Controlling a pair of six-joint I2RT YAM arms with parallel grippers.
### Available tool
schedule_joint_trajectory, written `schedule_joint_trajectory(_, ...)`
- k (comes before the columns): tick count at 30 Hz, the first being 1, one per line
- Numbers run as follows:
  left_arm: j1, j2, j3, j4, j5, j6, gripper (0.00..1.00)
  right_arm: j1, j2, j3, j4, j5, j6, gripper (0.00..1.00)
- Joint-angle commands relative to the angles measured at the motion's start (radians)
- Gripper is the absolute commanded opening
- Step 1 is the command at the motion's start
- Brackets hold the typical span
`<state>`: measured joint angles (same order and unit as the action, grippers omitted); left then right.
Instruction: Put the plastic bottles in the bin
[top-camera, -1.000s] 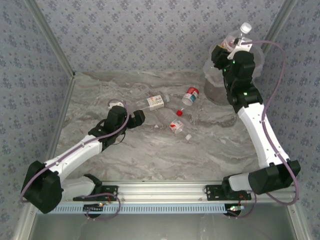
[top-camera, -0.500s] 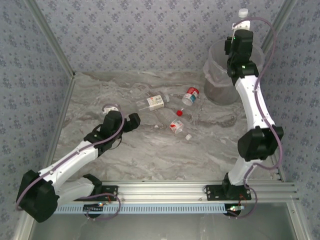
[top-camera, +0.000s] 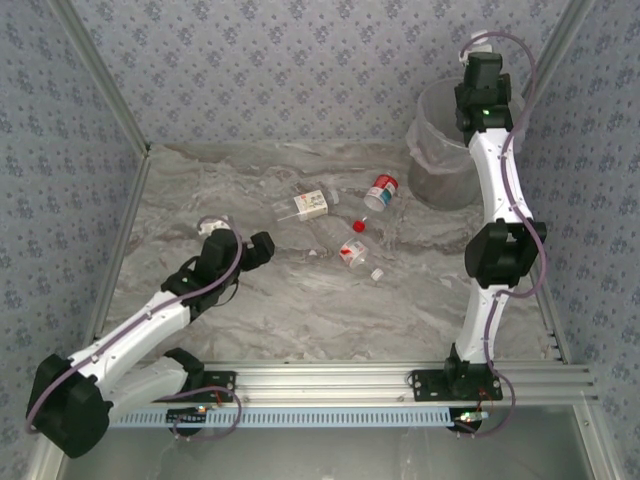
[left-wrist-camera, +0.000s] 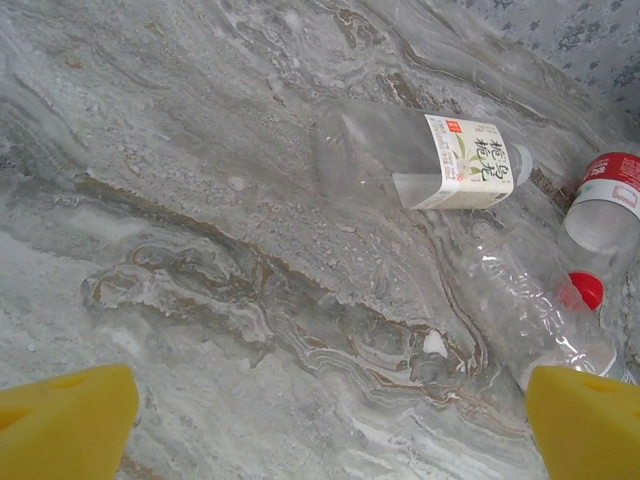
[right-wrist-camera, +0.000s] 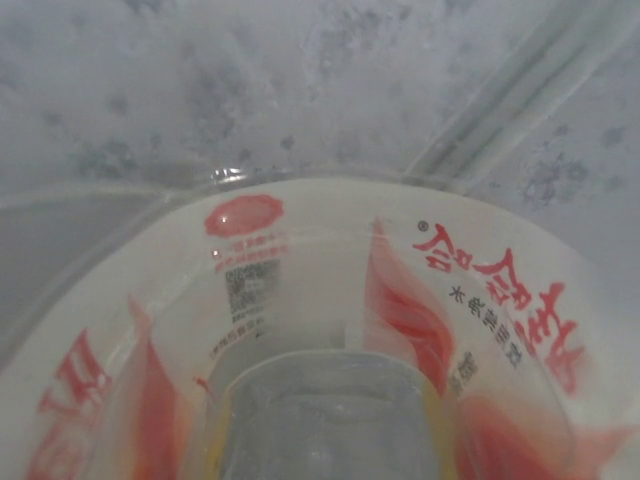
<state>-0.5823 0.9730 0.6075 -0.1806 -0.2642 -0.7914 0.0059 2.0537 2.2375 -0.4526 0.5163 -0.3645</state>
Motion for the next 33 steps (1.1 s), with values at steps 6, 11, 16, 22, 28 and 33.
schedule_joint_trajectory(6, 0.004, -0.046, -0.024, -0.032, -0.046, -0.019, 0.99, -0.026, 0.042, 0.047, -0.020, -0.016, -0.035, 0.58)
schedule_joint_trajectory(11, 0.005, -0.044, -0.022, -0.034, -0.048, -0.017, 0.99, -0.022, 0.049, 0.052, -0.019, -0.028, -0.032, 0.71)
schedule_joint_trajectory(16, 0.005, -0.043, -0.024, -0.033, -0.048, -0.019, 1.00, -0.019, 0.031, 0.051, -0.046, -0.029, -0.028, 0.84)
schedule_joint_trajectory(22, 0.004, -0.034, -0.024, -0.028, -0.048, -0.018, 0.99, -0.021, -0.015, 0.058, -0.089, -0.072, 0.027, 0.93)
schedule_joint_trajectory(28, 0.004, -0.015, -0.018, -0.015, -0.040, -0.013, 0.99, -0.021, -0.063, 0.052, -0.130, -0.107, 0.076, 1.00)
schedule_joint_trajectory(33, 0.005, 0.004, -0.010, -0.008, -0.028, -0.008, 0.99, -0.022, -0.089, 0.039, -0.142, -0.111, 0.102, 1.00)
